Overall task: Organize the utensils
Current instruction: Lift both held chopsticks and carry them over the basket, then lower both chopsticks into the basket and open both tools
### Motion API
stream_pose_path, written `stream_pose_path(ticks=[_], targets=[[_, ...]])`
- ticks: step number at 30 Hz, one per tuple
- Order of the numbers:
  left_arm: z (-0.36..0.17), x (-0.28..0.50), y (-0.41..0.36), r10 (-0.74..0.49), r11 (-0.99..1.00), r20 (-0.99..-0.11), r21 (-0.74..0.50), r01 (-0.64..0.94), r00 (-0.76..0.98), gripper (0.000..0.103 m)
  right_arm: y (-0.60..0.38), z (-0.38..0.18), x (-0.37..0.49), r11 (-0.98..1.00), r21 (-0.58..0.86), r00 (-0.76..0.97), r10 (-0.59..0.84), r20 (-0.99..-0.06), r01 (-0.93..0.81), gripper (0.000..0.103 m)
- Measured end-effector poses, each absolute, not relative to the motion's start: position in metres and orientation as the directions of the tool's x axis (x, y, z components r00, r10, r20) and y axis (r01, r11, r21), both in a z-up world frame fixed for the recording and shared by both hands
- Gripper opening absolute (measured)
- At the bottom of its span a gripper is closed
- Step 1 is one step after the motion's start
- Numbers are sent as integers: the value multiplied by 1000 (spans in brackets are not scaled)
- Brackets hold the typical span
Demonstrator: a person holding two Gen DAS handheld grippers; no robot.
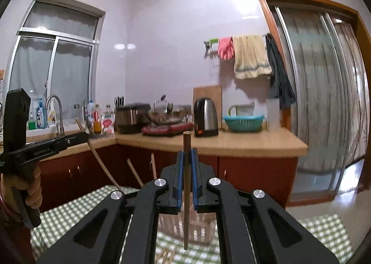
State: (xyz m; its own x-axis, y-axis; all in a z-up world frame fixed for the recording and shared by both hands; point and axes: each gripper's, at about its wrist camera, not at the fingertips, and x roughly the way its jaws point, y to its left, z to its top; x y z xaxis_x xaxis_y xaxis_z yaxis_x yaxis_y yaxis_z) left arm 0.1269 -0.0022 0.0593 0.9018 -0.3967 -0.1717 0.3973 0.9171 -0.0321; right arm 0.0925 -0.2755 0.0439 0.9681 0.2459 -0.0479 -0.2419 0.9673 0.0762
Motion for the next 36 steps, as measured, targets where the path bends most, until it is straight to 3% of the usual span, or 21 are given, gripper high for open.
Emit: stream_pose_path(ticks=[7, 13, 36], targets=[[80, 151, -16, -369, 929, -90, -6, 370, 925, 7, -276, 59, 120, 971, 67, 974, 227, 22, -228, 7], [74, 176, -26, -337, 941, -66, 0, 338, 939, 6, -273, 52, 148, 975, 73, 978, 209, 24, -210, 7], [-7, 234, -37, -309, 950, -222, -15, 313, 925, 6, -256, -16, 198, 985, 44, 973, 173, -149, -169, 7]])
